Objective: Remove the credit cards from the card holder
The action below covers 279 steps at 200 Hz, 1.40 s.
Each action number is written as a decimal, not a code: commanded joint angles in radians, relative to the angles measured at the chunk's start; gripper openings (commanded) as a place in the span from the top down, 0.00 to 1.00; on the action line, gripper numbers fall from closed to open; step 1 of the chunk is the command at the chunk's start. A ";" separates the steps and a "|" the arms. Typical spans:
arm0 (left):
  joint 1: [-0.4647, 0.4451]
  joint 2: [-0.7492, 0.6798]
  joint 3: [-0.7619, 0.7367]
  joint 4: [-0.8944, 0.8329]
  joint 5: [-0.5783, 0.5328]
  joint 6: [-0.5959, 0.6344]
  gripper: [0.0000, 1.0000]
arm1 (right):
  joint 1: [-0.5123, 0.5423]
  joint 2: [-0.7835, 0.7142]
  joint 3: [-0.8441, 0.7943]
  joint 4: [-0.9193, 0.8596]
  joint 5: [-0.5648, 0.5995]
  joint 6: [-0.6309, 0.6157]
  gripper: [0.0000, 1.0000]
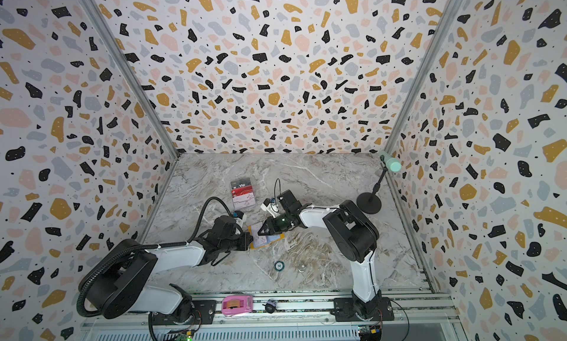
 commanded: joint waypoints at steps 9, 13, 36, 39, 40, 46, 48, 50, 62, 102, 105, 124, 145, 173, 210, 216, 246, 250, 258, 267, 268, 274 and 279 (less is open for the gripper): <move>-0.005 0.042 -0.007 -0.090 -0.008 0.013 1.00 | -0.001 -0.014 -0.026 0.070 -0.098 0.021 0.79; -0.005 0.042 -0.007 -0.090 -0.009 0.013 1.00 | -0.003 -0.018 -0.028 0.073 -0.102 0.023 0.79; -0.005 0.047 -0.005 -0.089 -0.008 0.013 1.00 | -0.016 -0.029 -0.043 0.090 -0.120 0.024 0.79; -0.005 0.048 -0.004 -0.089 -0.008 0.013 1.00 | -0.017 -0.031 -0.044 0.091 -0.122 0.025 0.79; -0.005 0.048 -0.004 -0.089 -0.008 0.013 1.00 | -0.017 -0.032 -0.044 0.092 -0.123 0.025 0.79; -0.005 0.049 -0.004 -0.089 -0.008 0.013 1.00 | -0.020 -0.035 -0.048 0.095 -0.125 0.025 0.79; -0.005 0.051 -0.004 -0.088 -0.008 0.013 1.00 | -0.021 -0.035 -0.049 0.096 -0.125 0.025 0.79; -0.005 0.051 -0.003 -0.089 -0.008 0.014 1.00 | -0.021 -0.036 -0.050 0.097 -0.126 0.025 0.79; -0.005 0.053 -0.002 -0.090 -0.008 0.013 1.00 | -0.027 -0.038 -0.056 0.102 -0.130 0.025 0.79; -0.005 0.053 0.002 -0.091 -0.007 0.014 1.00 | -0.046 -0.057 -0.084 0.123 -0.140 0.030 0.79; -0.005 0.054 0.002 -0.091 -0.007 0.013 1.00 | -0.048 -0.059 -0.086 0.124 -0.141 0.031 0.79; -0.005 0.057 0.005 -0.092 -0.006 0.013 1.00 | -0.056 -0.069 -0.097 0.131 -0.144 0.032 0.80; -0.005 0.060 0.010 -0.093 -0.006 0.013 1.00 | -0.068 -0.078 -0.111 0.140 -0.147 0.034 0.80; -0.005 0.061 0.011 -0.095 -0.007 0.013 1.00 | -0.083 -0.090 -0.130 0.160 -0.159 0.043 0.81; -0.005 0.065 0.010 -0.091 -0.007 0.012 1.00 | -0.100 -0.104 -0.149 0.175 -0.167 0.048 0.81; -0.005 0.067 0.009 -0.091 -0.006 0.012 1.00 | -0.103 -0.105 -0.153 0.176 -0.167 0.048 0.81; -0.005 0.065 0.009 -0.092 -0.008 0.012 1.00 | -0.112 -0.109 -0.167 0.185 -0.167 0.051 0.82; -0.005 0.065 0.010 -0.091 -0.006 0.012 1.00 | -0.114 -0.108 -0.169 0.185 -0.166 0.051 0.82; -0.005 0.065 0.010 -0.092 -0.006 0.010 1.00 | -0.115 -0.109 -0.173 0.186 -0.167 0.053 0.82; -0.005 0.066 0.010 -0.092 -0.007 0.012 1.00 | -0.117 -0.111 -0.175 0.189 -0.167 0.053 0.82; -0.005 0.065 0.010 -0.092 -0.007 0.012 1.00 | -0.116 -0.111 -0.175 0.188 -0.167 0.053 0.83; -0.005 0.065 0.009 -0.093 -0.007 0.012 1.00 | -0.118 -0.112 -0.177 0.189 -0.167 0.053 0.83; -0.005 0.066 0.010 -0.092 -0.006 0.011 1.00 | -0.120 -0.112 -0.179 0.189 -0.167 0.053 0.83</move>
